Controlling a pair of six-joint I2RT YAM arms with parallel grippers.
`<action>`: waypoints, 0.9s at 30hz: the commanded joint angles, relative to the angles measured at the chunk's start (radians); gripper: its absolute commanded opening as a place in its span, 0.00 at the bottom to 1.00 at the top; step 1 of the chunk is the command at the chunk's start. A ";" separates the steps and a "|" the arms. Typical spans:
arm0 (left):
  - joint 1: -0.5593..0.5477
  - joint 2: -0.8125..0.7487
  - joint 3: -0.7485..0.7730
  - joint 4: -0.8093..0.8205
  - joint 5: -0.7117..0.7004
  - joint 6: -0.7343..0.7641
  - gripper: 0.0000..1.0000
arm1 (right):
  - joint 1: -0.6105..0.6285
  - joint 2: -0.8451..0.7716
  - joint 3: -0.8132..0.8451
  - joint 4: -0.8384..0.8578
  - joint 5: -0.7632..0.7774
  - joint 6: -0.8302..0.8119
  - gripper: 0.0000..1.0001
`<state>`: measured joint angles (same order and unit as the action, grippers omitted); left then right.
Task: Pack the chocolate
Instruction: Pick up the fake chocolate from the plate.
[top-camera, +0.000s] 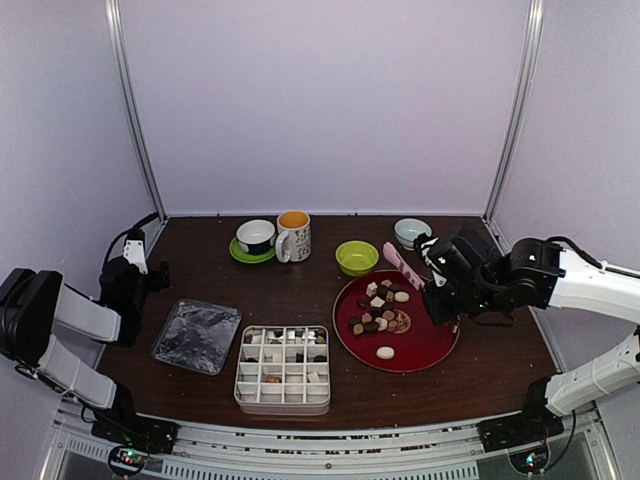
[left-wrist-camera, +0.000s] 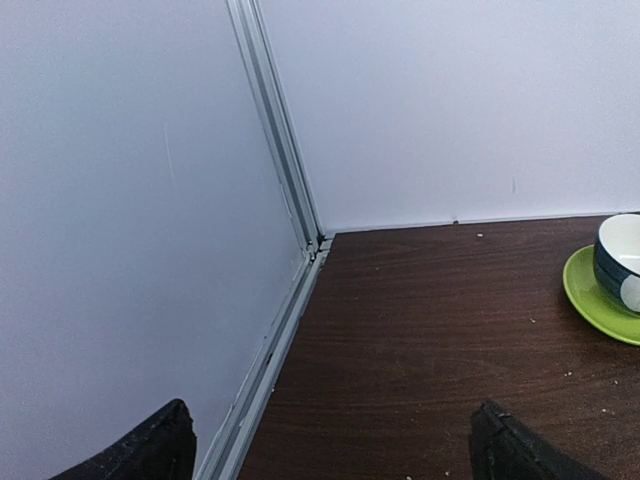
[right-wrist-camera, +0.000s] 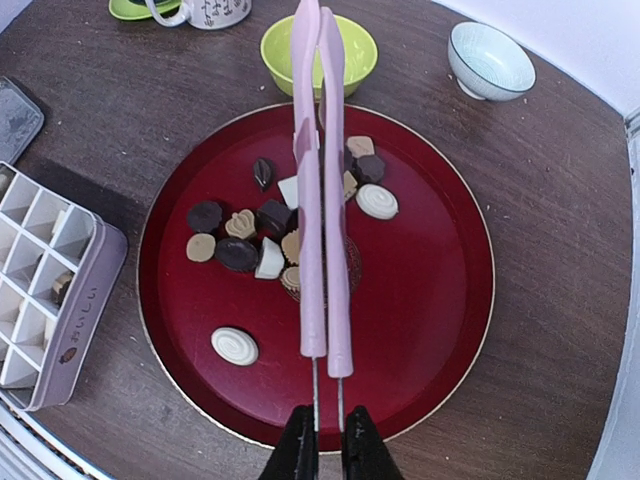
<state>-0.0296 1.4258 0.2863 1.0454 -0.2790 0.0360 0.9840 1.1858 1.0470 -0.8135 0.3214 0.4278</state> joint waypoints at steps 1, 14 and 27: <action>0.008 0.004 0.015 0.036 0.007 0.009 0.98 | -0.025 -0.042 -0.043 -0.030 0.013 0.034 0.04; 0.007 0.005 0.015 0.036 0.006 0.009 0.98 | -0.065 -0.022 -0.058 -0.026 -0.035 -0.026 0.04; 0.007 0.005 0.015 0.037 0.008 0.010 0.98 | -0.149 0.073 -0.058 -0.023 -0.149 -0.043 0.06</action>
<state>-0.0296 1.4258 0.2863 1.0454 -0.2790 0.0364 0.8642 1.2270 0.9901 -0.8349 0.2173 0.3882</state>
